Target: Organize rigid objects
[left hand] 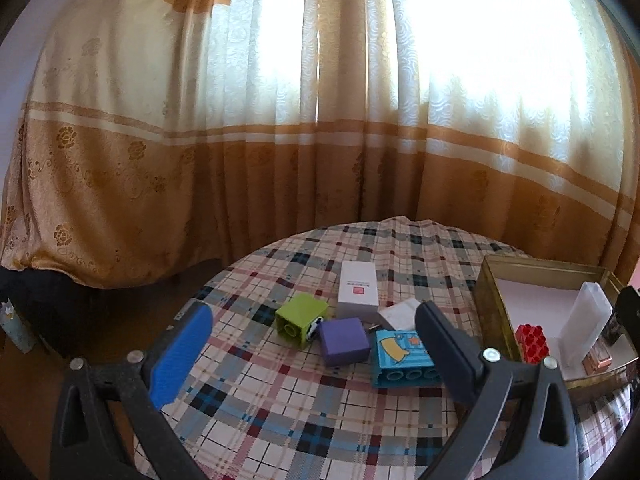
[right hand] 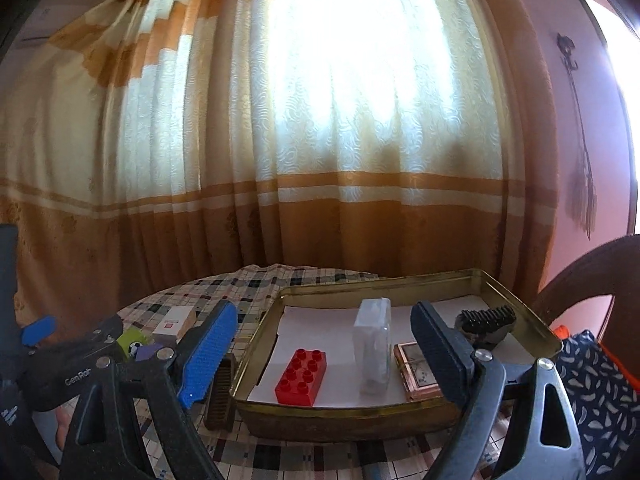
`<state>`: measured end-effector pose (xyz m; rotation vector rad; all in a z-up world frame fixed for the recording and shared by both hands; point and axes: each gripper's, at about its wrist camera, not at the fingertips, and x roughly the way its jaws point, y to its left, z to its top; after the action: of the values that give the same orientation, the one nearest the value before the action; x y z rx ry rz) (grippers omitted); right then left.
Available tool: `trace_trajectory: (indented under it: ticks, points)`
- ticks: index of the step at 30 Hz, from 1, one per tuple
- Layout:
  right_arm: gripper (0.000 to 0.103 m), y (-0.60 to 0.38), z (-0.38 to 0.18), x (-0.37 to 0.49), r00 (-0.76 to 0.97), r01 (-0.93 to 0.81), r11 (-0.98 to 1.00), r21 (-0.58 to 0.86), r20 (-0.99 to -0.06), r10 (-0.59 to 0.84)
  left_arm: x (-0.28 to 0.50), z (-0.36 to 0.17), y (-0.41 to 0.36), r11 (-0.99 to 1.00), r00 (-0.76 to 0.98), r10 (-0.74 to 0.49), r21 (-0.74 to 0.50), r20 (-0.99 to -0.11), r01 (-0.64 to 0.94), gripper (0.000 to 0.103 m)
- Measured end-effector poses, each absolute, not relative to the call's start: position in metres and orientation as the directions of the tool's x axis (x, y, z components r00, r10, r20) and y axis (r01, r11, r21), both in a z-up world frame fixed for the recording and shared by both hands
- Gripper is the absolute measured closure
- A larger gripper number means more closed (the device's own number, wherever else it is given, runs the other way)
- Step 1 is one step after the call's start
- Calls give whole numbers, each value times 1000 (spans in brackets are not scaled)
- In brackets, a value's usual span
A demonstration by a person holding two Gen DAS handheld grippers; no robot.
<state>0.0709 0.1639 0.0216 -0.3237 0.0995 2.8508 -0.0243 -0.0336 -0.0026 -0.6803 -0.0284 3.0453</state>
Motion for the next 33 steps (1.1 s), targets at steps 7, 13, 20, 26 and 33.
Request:
trace_trajectory:
  ticks: [7, 13, 20, 26, 33]
  points:
    - [13, 168, 18, 60, -933, -247, -968, 48, -282, 224, -19, 0, -20, -999, -914, 2, 48, -405, -23, 0]
    - [13, 167, 16, 60, -931, -251, -967, 36, -284, 231, -17, 2, -12, -995, -917, -6, 92, -398, -33, 0]
    - [13, 160, 16, 62, -932, -241, -970, 22, -286, 225, -16, 2, -11, -995, -918, -12, 98, -397, -30, 0]
    - [13, 158, 15, 61, -929, -227, -974, 27, -305, 208, -21, 1, -18, -998, -902, -16, 63, -431, -12, 0]
    - [45, 150, 7, 47, -905, -162, -985, 62, -407, 123, -26, -1, -26, -1000, -892, -9, 26, -453, -3, 0]
